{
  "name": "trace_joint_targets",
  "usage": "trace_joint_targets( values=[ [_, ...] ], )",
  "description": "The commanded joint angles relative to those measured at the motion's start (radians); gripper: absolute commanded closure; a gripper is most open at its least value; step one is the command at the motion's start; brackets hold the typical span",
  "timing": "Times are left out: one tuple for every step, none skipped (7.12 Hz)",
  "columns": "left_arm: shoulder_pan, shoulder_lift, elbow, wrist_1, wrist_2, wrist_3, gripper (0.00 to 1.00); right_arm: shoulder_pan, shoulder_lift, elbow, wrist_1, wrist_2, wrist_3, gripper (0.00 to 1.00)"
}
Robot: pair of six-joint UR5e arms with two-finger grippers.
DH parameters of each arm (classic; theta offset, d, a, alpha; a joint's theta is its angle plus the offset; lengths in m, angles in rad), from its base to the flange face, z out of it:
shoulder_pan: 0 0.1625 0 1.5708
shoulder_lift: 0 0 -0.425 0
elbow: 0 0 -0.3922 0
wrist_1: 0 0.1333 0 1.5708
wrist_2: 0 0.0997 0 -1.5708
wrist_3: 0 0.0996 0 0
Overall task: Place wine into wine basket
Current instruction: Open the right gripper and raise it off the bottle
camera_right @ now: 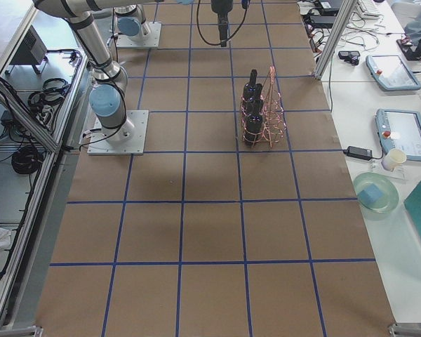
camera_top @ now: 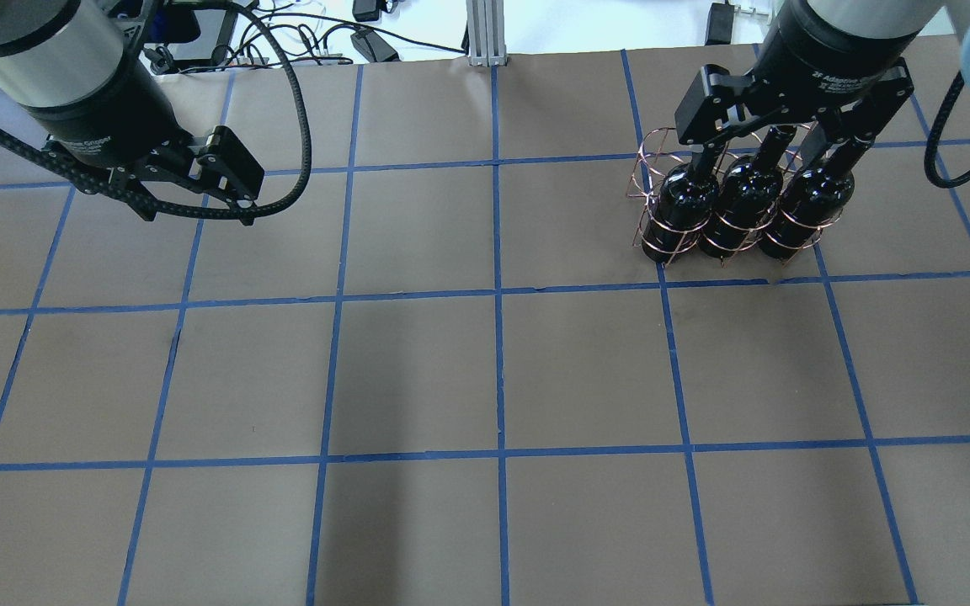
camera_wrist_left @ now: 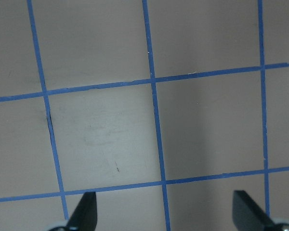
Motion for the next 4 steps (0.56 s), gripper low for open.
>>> trace_joint_targets(
  values=[
    [0.0, 0.0, 0.0, 0.001, 0.0, 0.0, 0.0, 0.0, 0.0, 0.008, -0.012, 0.001, 0.001, 0.01],
    [0.0, -0.003, 0.0, 0.005, -0.003, -0.005, 0.0, 0.0, 0.002, 0.008, -0.012, 0.001, -0.001, 0.01],
    [0.0, -0.003, 0.0, 0.003, -0.002, -0.005, 0.0, 0.0, 0.002, 0.008, -0.015, 0.001, -0.001, 0.01],
    [0.0, -0.006, 0.0, 0.005, -0.003, -0.006, 0.0, 0.0, 0.002, 0.008, -0.015, 0.001, -0.001, 0.01]
  ],
)
